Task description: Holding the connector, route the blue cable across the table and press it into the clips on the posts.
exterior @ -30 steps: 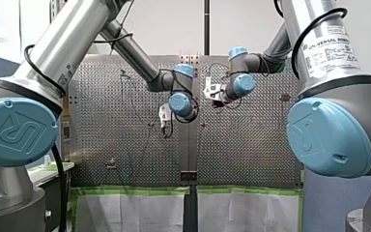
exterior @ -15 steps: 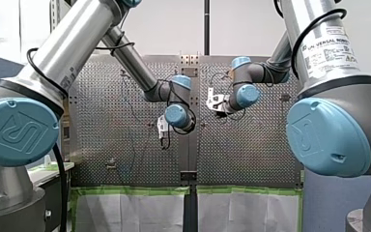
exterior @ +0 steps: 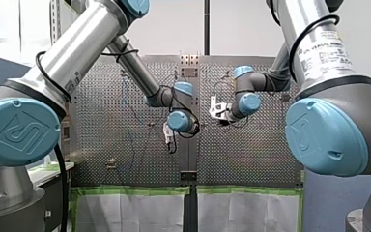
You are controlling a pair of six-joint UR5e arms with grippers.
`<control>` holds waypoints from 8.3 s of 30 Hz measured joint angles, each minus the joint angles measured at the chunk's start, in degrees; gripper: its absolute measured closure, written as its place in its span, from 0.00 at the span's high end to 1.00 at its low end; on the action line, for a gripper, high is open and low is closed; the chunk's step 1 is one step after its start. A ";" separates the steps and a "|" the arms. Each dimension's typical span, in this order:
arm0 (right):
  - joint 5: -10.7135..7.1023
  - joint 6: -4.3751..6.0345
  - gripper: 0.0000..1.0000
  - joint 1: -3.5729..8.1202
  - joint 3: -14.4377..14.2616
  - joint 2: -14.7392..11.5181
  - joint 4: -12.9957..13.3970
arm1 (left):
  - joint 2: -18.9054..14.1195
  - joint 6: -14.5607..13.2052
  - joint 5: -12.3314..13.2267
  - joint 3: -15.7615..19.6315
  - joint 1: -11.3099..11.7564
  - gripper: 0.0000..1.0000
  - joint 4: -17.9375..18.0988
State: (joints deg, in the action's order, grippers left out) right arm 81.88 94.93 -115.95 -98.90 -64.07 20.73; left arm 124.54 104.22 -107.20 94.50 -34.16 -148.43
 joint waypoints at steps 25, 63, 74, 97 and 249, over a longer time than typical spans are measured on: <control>-2.46 1.90 0.02 3.70 2.37 2.36 2.45 | 5.77 1.39 4.22 -6.25 3.93 0.00 -3.23; -3.91 0.90 0.02 7.54 5.40 4.25 1.73 | 6.25 -4.75 1.52 -15.04 4.96 1.00 -13.83; -3.91 0.63 0.02 8.89 5.16 4.32 1.46 | 2.96 -5.75 1.22 -12.60 2.87 1.00 -18.75; -3.91 0.19 0.02 11.21 4.78 4.34 -0.56 | -3.07 -2.78 -3.70 -6.93 -7.44 1.00 -12.71; -11.28 6.17 0.02 12.43 11.71 -13.57 -8.34 | 3.83 2.89 -23.22 -39.81 -12.14 0.00 -24.39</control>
State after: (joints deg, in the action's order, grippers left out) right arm 70.60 101.10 -103.52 -87.19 -77.64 12.39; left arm 128.37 107.11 -130.42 54.70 -46.30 -172.82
